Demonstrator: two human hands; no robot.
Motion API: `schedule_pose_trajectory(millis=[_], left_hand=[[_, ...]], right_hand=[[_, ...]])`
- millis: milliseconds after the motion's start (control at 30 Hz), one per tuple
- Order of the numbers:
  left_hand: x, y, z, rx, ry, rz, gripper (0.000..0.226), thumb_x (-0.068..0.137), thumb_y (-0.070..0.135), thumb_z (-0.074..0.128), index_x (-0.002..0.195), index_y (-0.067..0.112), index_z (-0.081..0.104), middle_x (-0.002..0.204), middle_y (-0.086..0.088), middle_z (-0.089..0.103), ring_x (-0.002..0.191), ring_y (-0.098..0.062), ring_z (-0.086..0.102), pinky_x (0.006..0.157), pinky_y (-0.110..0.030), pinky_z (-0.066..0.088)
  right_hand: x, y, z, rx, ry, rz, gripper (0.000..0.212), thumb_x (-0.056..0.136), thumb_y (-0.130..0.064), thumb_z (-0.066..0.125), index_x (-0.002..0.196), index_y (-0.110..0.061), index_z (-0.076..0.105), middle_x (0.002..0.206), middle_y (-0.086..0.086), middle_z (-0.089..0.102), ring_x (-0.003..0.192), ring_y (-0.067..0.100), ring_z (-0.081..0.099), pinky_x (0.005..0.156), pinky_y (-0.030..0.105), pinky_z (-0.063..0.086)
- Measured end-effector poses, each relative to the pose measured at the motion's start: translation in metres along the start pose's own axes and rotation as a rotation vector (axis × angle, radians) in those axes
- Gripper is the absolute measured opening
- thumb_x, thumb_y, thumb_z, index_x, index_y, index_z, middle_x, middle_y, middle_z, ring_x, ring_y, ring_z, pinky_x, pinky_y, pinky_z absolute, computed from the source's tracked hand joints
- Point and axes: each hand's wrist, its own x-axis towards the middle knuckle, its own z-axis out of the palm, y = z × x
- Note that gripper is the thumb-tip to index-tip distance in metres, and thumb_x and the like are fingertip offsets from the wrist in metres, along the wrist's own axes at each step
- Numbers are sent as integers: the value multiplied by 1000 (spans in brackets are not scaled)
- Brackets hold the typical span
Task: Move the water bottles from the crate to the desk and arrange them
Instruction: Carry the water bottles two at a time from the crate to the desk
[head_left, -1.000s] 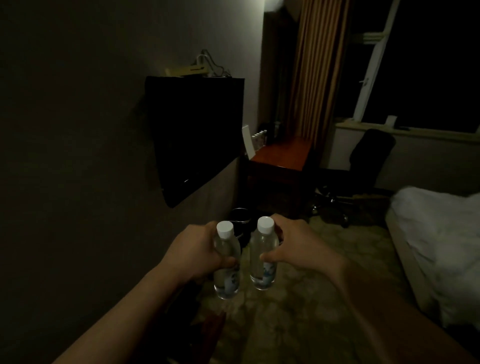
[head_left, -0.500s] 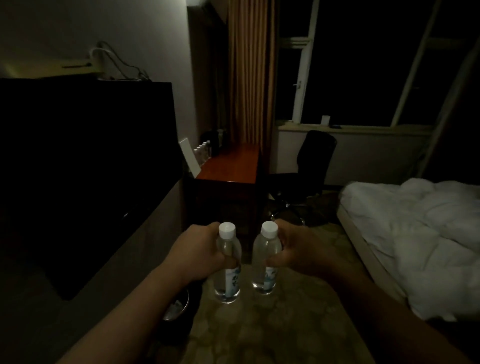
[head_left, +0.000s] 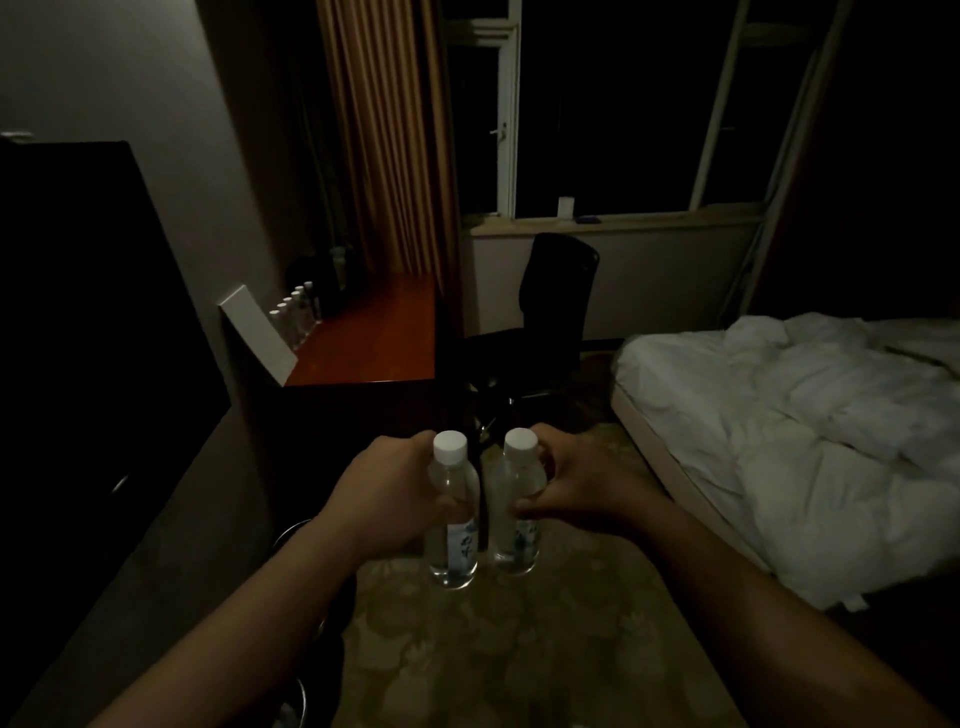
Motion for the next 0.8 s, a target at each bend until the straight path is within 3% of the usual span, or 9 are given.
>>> schedule_pose_trajectory(millis=[167, 267, 533, 667, 800], left_hand=[[107, -9, 17, 45, 4, 6, 47, 65, 49, 82, 101, 33, 57, 89, 15, 64, 80, -4, 62, 74, -33, 57], [174, -12, 21, 19, 29, -8, 46, 65, 47, 82, 102, 33, 57, 91, 15, 65, 83, -4, 63, 75, -34, 58], [323, -30, 34, -101, 137, -101, 47, 64, 41, 86, 102, 32, 59, 92, 16, 66, 83, -2, 65, 76, -31, 58], [389, -59, 33, -67, 127, -139, 48, 64, 45, 85, 101, 36, 57, 95, 16, 66, 85, -1, 64, 76, -29, 58], [455, -96, 31, -53, 146, -174, 48, 65, 43, 85, 100, 39, 52, 96, 16, 64, 87, -3, 63, 77, -28, 57]], right_hand=[[92, 60, -36, -26, -21, -26, 54, 70, -31, 86, 115, -30, 55, 98, -17, 65, 87, -5, 61, 67, 11, 45], [153, 93, -63, -2, -59, -59, 55, 68, -31, 87, 113, -32, 56, 101, -14, 67, 93, -1, 64, 79, 24, 55], [305, 159, -120, 9, -126, -159, 51, 69, -30, 87, 108, -35, 55, 97, -12, 67, 85, 1, 65, 68, 20, 52], [379, 186, -125, 34, -159, -181, 51, 69, -29, 86, 110, -32, 56, 100, -10, 68, 90, 1, 66, 78, 29, 59], [459, 207, -120, 41, -199, -182, 52, 68, -29, 87, 110, -34, 55, 102, -10, 68, 92, 2, 67, 78, 32, 60]])
